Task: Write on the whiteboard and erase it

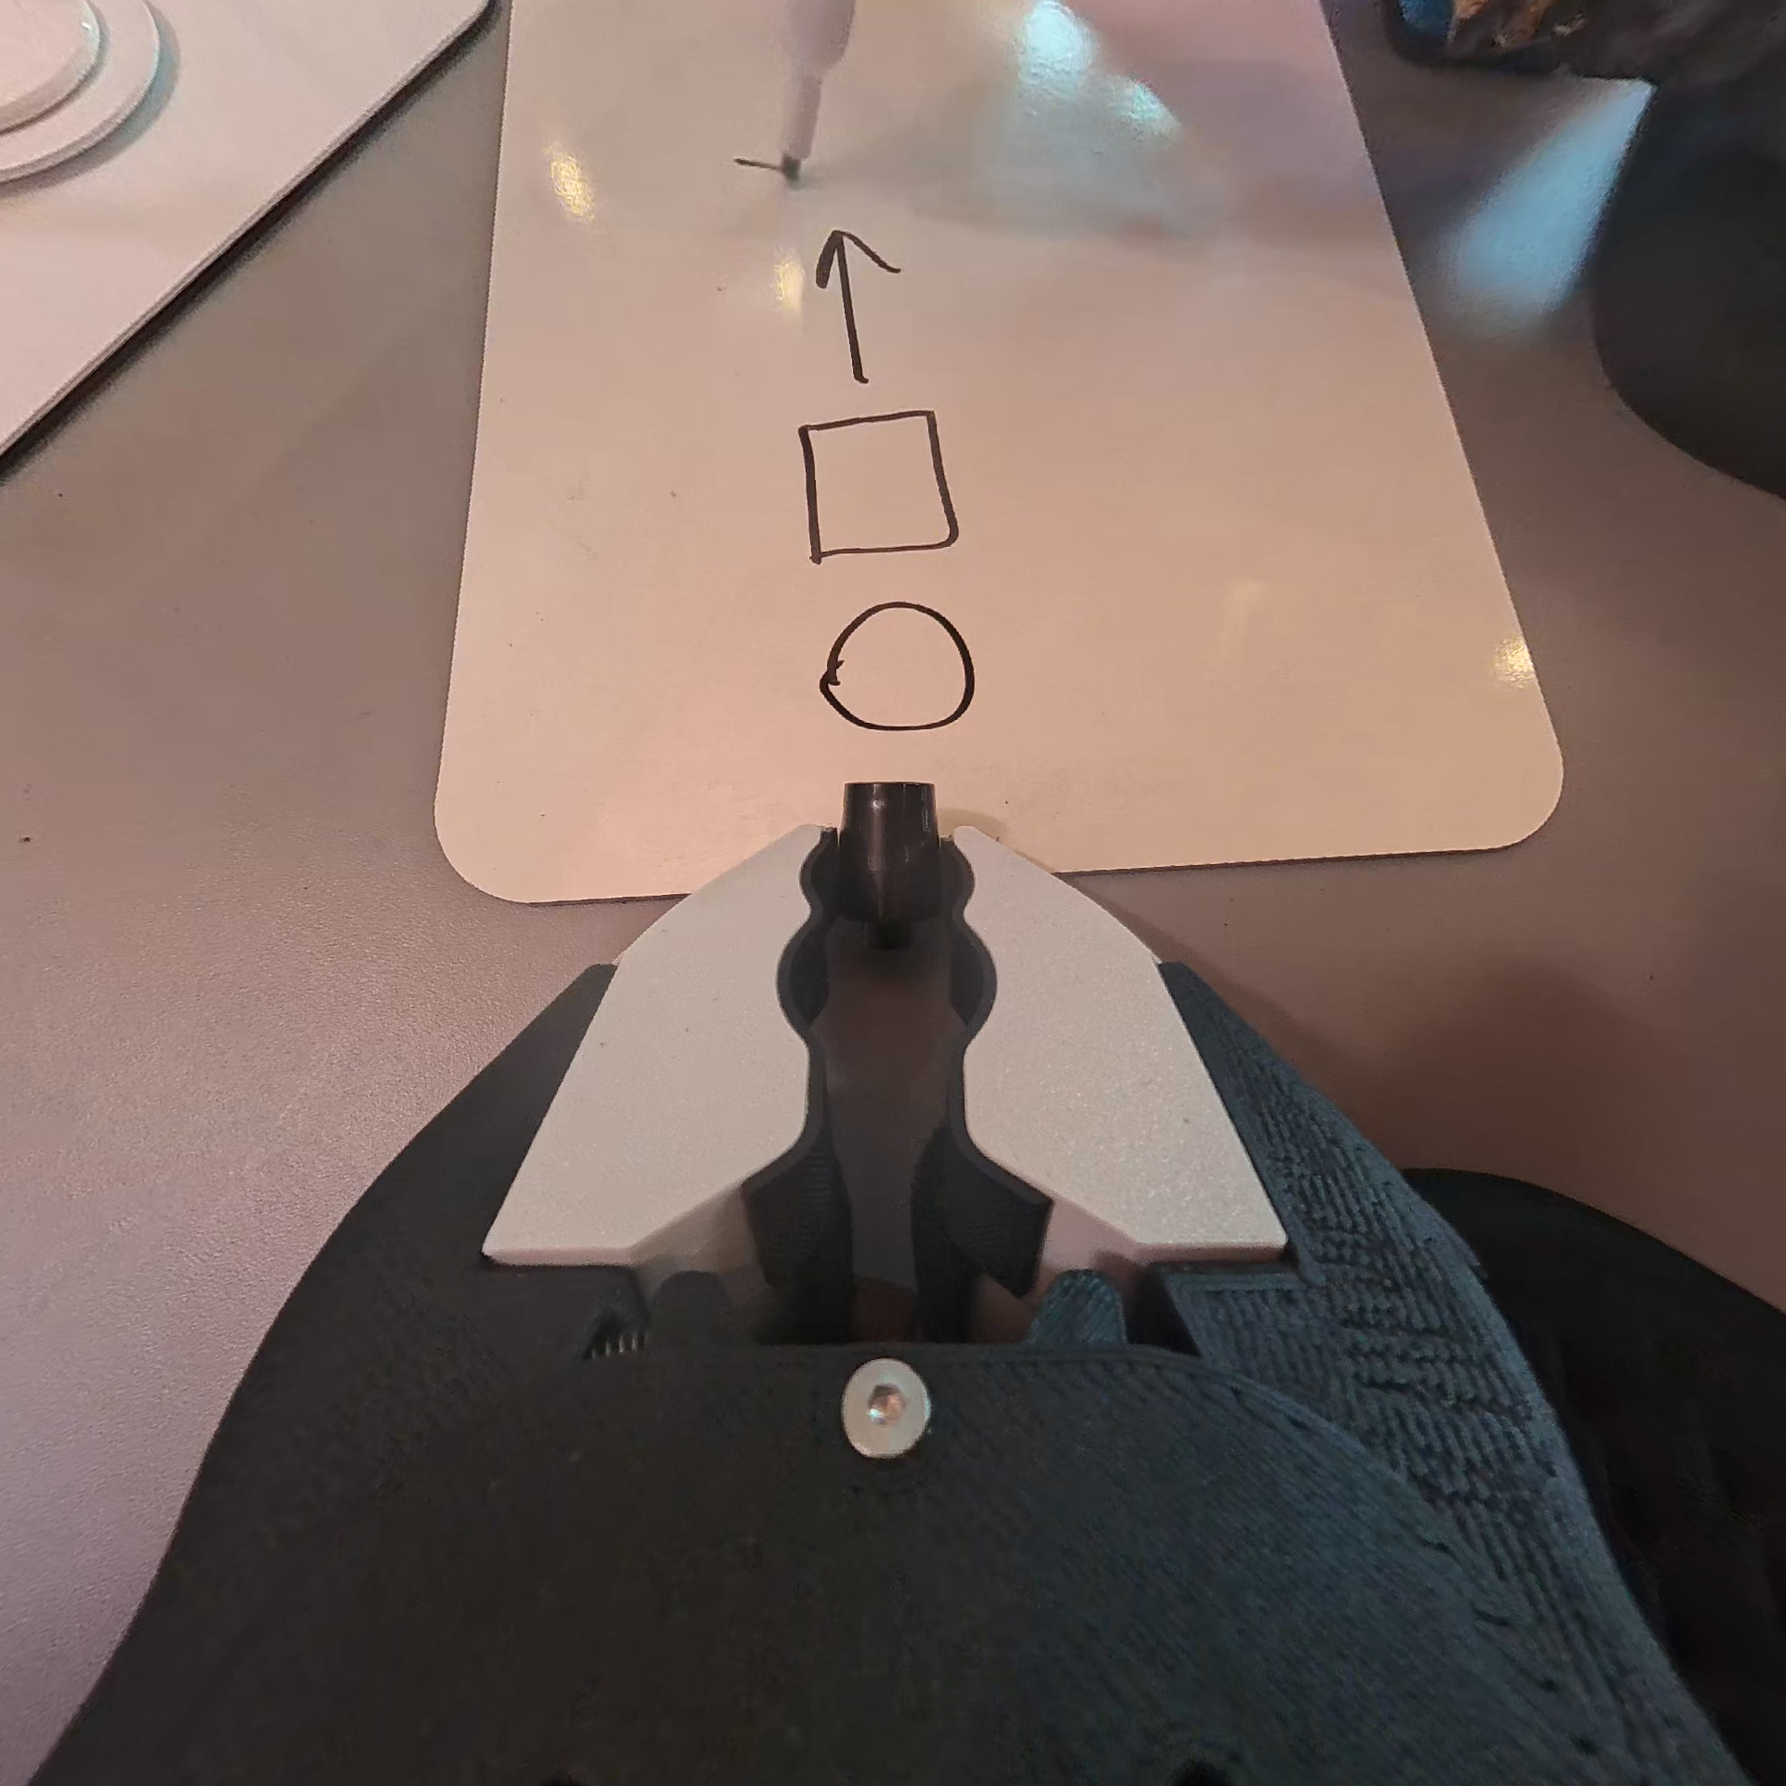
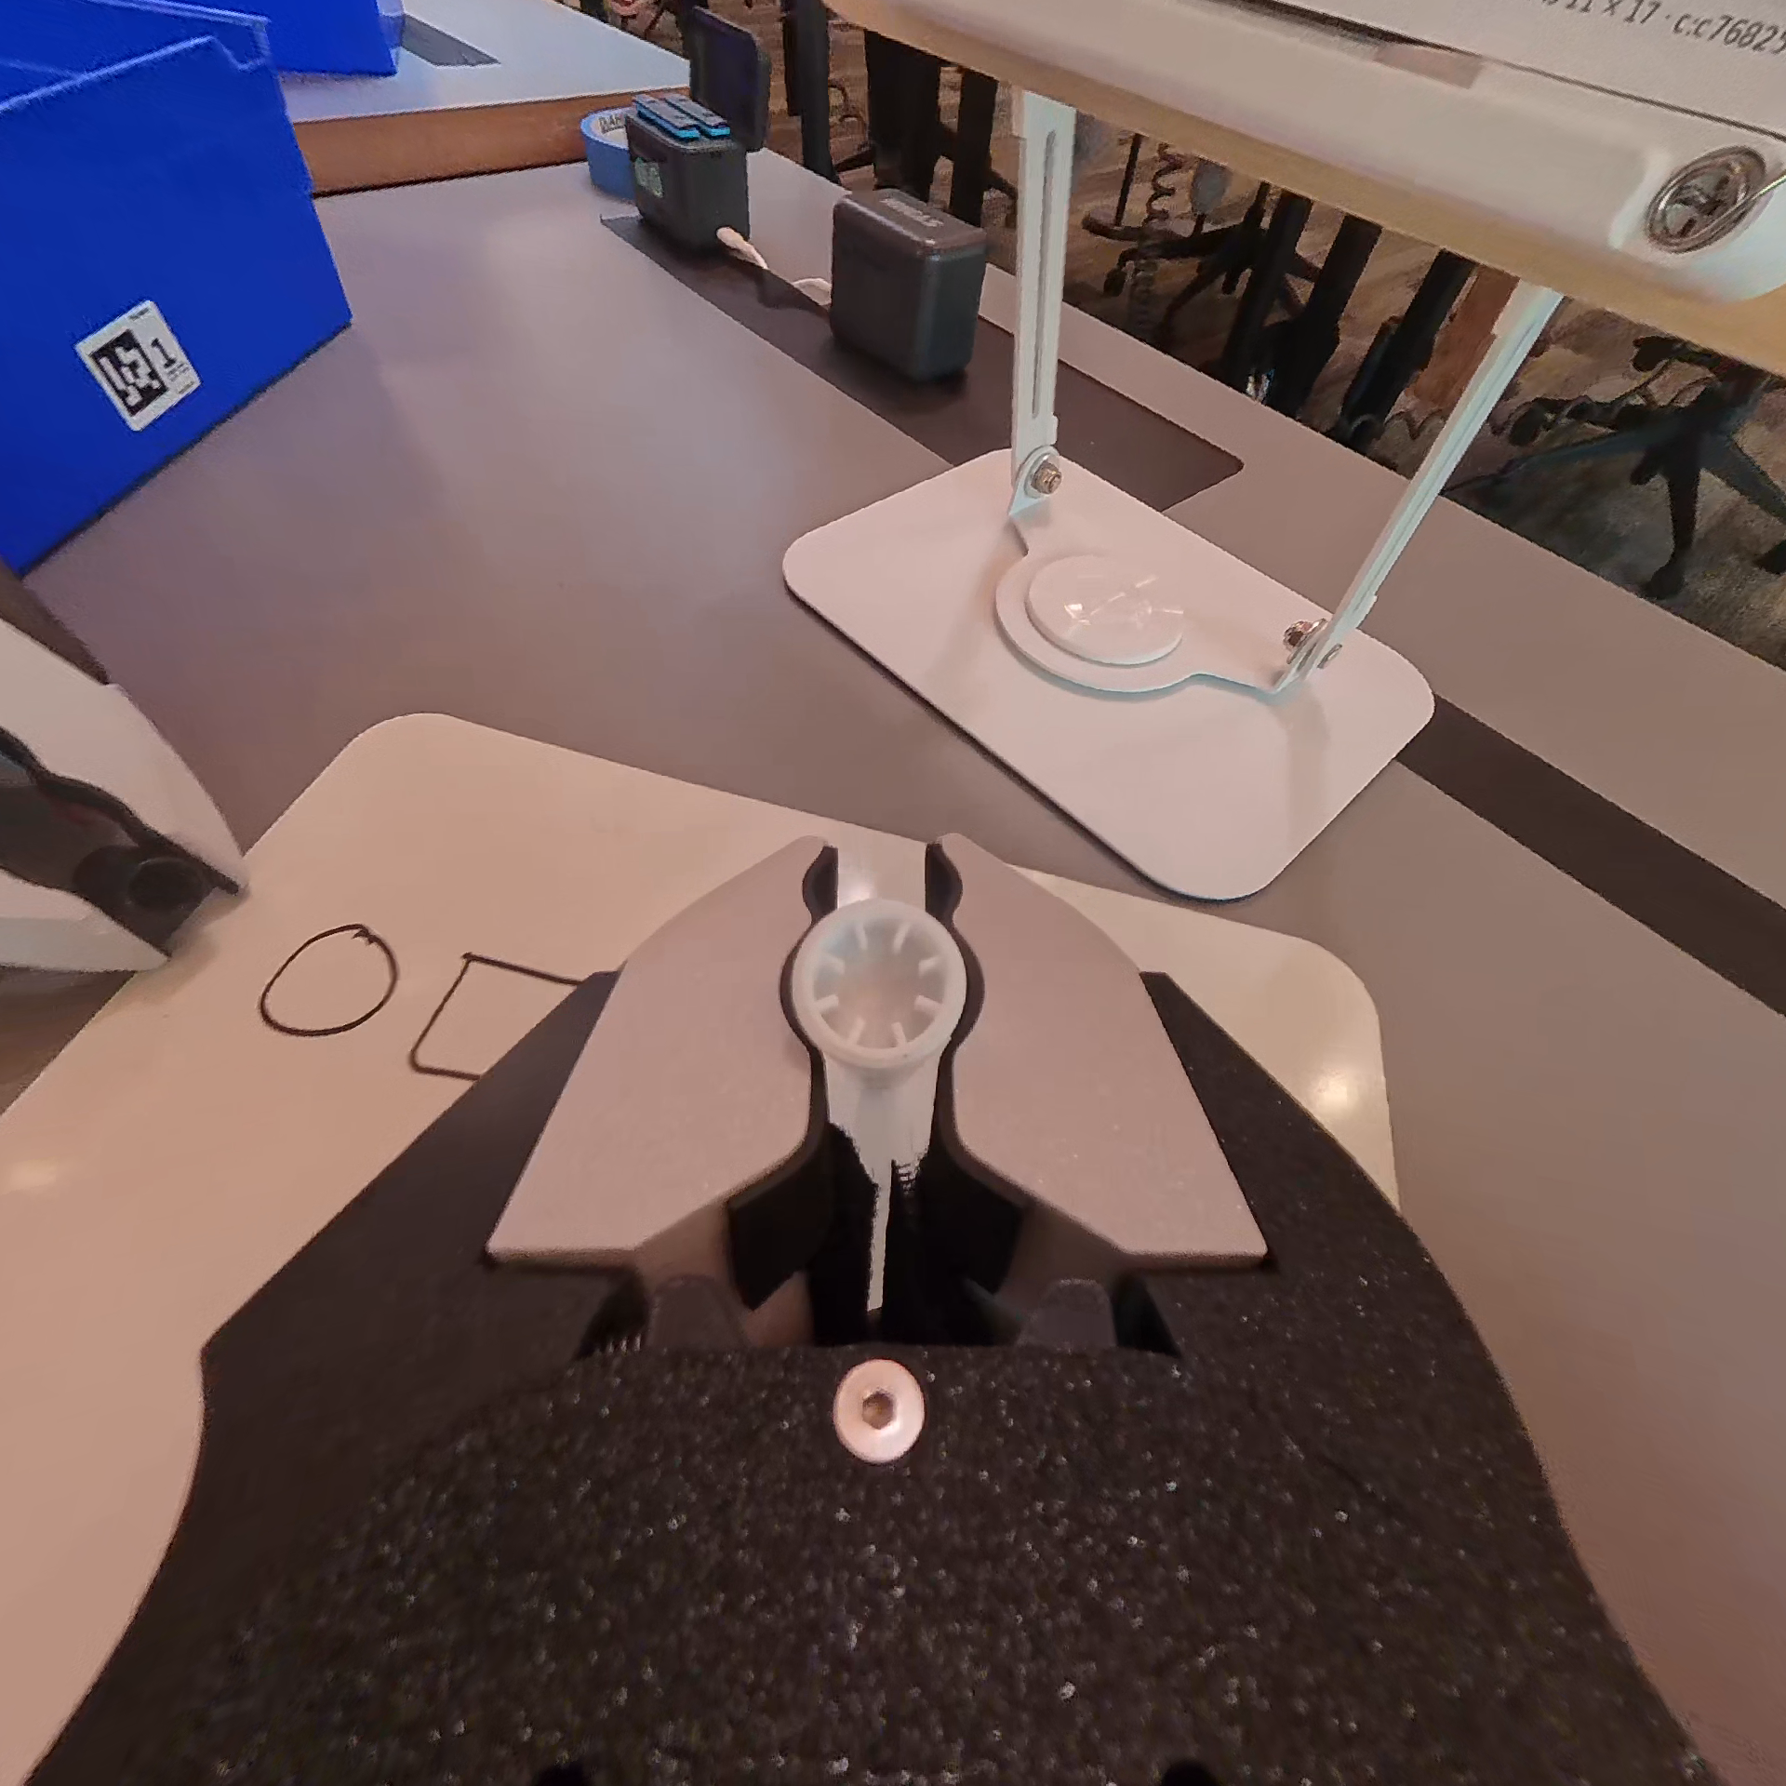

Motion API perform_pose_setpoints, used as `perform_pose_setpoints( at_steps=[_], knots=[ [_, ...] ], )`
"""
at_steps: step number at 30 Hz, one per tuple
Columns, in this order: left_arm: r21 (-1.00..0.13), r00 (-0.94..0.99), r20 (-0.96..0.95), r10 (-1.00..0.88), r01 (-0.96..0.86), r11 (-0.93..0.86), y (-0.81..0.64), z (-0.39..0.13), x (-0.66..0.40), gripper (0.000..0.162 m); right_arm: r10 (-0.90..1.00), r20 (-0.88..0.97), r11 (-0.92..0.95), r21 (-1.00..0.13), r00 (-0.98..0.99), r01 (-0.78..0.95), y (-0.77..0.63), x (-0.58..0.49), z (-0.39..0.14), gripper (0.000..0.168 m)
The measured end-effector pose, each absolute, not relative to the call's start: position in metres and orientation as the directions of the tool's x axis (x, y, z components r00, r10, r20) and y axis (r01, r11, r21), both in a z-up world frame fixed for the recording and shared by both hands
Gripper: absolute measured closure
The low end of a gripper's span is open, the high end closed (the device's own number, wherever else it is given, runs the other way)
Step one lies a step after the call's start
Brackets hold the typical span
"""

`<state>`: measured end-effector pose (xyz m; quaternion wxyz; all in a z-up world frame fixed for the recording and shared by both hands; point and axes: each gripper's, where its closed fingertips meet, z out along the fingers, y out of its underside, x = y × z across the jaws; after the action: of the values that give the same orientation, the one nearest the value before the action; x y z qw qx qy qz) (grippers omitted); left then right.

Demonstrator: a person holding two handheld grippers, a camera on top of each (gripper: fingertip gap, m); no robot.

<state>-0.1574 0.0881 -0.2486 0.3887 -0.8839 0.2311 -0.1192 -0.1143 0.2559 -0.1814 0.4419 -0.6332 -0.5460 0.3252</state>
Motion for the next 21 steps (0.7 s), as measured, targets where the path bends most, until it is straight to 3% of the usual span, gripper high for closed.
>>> perform_pose_setpoints(
  at_steps=[21],
  knots=[
    [-0.743, 0.861, 0.032, -0.507, -0.319, -0.589, 0.088, -0.249, -0.157, 0.142, 0.974, 0.071, -0.023, -0.913, 0.216, 0.406, 0.27, -0.117, -0.182, 0.15]
  ],
)
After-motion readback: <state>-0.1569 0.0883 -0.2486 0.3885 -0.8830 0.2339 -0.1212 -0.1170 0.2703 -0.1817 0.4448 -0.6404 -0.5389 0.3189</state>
